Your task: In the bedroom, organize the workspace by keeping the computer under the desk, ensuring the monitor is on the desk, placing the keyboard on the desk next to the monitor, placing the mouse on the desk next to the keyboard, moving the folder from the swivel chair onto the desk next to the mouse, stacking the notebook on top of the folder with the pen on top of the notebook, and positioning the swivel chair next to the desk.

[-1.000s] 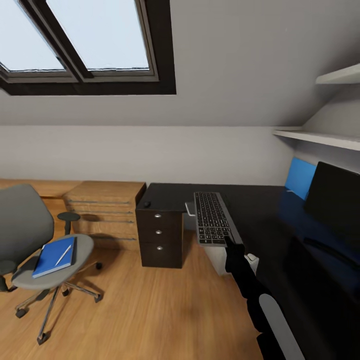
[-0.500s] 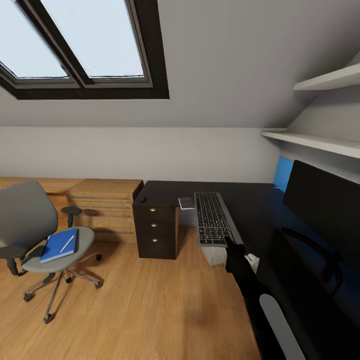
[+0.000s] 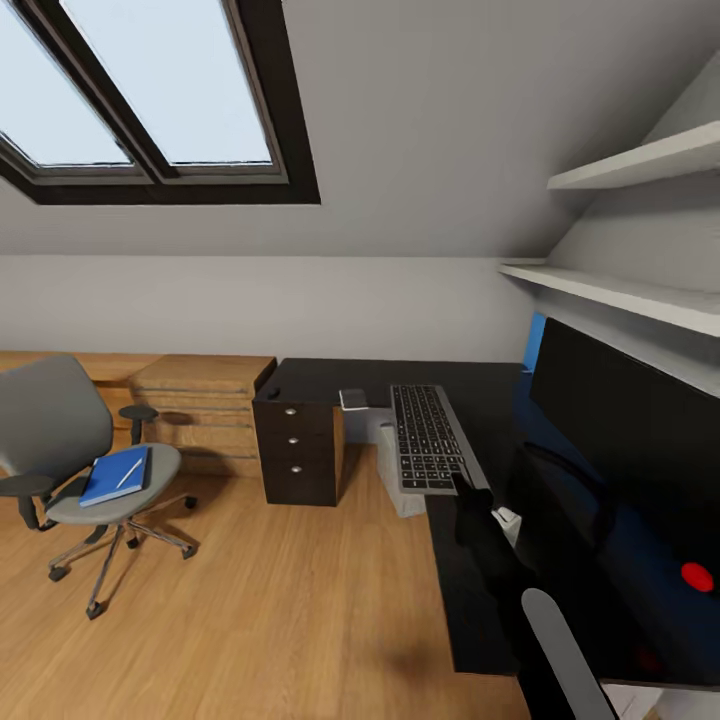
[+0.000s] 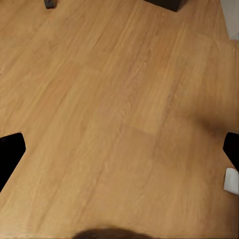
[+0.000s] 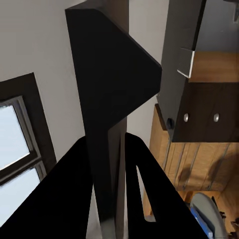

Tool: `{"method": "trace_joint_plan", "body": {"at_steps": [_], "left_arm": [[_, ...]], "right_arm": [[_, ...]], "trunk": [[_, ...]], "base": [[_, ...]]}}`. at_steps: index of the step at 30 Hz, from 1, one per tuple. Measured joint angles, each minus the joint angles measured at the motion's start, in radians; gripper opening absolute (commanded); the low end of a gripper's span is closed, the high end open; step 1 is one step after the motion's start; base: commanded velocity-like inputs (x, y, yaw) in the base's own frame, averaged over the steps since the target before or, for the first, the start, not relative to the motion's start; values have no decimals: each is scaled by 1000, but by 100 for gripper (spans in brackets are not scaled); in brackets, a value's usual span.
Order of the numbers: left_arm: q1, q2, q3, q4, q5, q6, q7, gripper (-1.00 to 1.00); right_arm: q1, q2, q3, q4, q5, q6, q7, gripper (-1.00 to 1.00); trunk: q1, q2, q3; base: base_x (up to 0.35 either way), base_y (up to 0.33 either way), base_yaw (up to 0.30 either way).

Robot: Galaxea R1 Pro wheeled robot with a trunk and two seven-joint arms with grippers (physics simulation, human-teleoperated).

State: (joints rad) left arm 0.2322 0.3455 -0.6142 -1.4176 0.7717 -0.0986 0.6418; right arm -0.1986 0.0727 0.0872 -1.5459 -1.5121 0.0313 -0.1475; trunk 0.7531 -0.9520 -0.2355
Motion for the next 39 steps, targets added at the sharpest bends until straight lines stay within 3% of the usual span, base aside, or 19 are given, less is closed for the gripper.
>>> {"method": "trace_joint_plan", "body": {"at_steps": [5, 7, 16, 21, 22, 27, 31, 39], "left_arm": [[0, 0, 10, 4, 6, -5, 4, 100], [0, 0, 8, 30, 4, -6, 4, 100], [0, 0, 8, 47, 2, -7, 4, 100], [0, 0, 8, 48, 2, -7, 4, 100], [0, 0, 8, 48, 2, -7, 4, 100], [0, 0, 8, 47, 4, -7, 2, 100], [0, 0, 9, 47, 2, -8, 2, 100], [0, 0, 9, 47, 4, -8, 2, 100]], "right_arm": [[-5, -18, -5, 107, 1, 5, -2, -100], [-14, -51, -5, 186, -5, 6, -1, -100], [-64, -125, -6, 289, -150, 10, 2, -100], [-108, -148, -6, 365, -167, 40, 3, -100], [-158, -166, -6, 451, -166, 67, 4, -100], [-173, -180, -12, 475, -169, 73, 5, -100], [-174, -176, -66, 477, -169, 70, 5, -100], [-174, -173, -74, 476, -168, 62, 5, -100]], "trunk": [[0, 0, 0], [0, 0, 0], [-1, 0, 0], [-1, 0, 0], [-1, 0, 0], [-1, 0, 0], [-1, 0, 0], [-1, 0, 0]], "base": [[-60, -69, 0], [-3, -12, 0], [47, -229, 0], [72, -188, 0], [208, -202, 0], [102, -98, 0], [124, -120, 0], [43, -54, 0]]}}
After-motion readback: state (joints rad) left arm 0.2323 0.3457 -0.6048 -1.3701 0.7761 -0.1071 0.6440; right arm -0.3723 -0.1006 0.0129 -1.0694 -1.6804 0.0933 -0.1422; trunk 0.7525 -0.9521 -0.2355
